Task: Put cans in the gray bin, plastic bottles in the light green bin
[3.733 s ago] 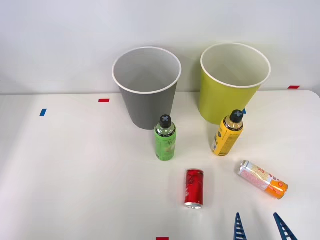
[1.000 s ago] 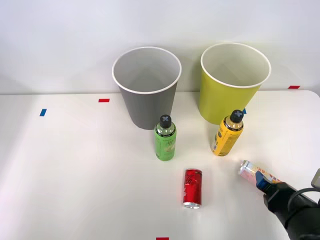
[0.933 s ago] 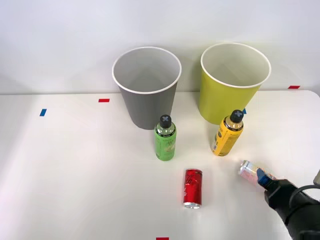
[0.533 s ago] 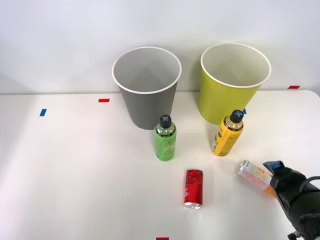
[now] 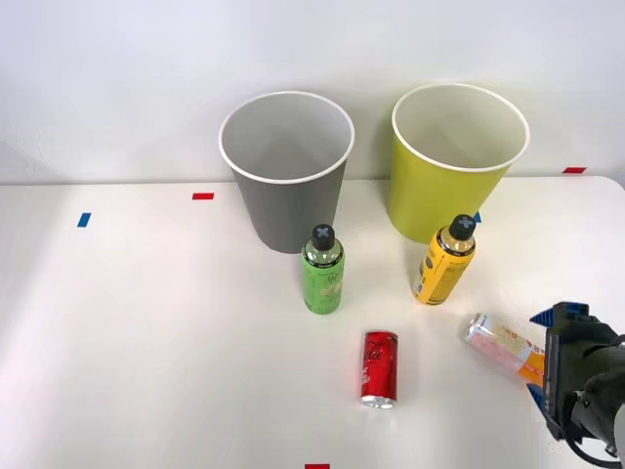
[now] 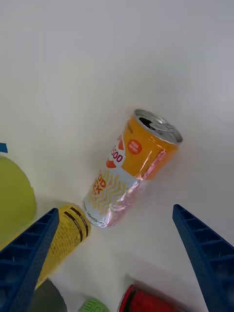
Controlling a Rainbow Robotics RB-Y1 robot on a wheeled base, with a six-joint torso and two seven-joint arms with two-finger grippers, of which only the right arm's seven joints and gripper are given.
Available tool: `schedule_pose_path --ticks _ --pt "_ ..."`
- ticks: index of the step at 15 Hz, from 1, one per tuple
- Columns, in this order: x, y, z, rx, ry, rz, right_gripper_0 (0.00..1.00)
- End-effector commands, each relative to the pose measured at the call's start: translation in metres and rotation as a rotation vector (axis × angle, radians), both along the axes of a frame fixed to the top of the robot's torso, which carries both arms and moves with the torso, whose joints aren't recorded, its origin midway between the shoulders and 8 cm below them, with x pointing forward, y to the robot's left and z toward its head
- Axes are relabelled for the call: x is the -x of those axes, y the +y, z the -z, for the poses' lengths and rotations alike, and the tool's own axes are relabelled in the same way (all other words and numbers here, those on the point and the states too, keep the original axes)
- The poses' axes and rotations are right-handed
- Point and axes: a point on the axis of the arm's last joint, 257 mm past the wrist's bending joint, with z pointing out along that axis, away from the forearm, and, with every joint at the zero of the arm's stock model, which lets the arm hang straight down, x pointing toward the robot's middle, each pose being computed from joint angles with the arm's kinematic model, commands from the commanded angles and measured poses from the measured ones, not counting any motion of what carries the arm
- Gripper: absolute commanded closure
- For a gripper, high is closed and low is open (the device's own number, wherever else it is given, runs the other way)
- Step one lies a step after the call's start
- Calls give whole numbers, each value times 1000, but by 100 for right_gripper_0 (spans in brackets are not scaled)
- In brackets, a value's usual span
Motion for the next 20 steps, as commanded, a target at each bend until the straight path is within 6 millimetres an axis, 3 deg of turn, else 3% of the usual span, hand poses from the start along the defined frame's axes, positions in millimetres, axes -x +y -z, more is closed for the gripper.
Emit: schedule_pose_path --ticks 1,5,12,14,20 --pt "-23 -3 21 -45 49 39 20" --pt "-29 -17 23 -82 51 124 20" --pt "-22 -6 26 -146 113 177 19" --pt "-21 -12 31 -134 126 191 20" --pt "-32 -15 41 -200 101 281 19"
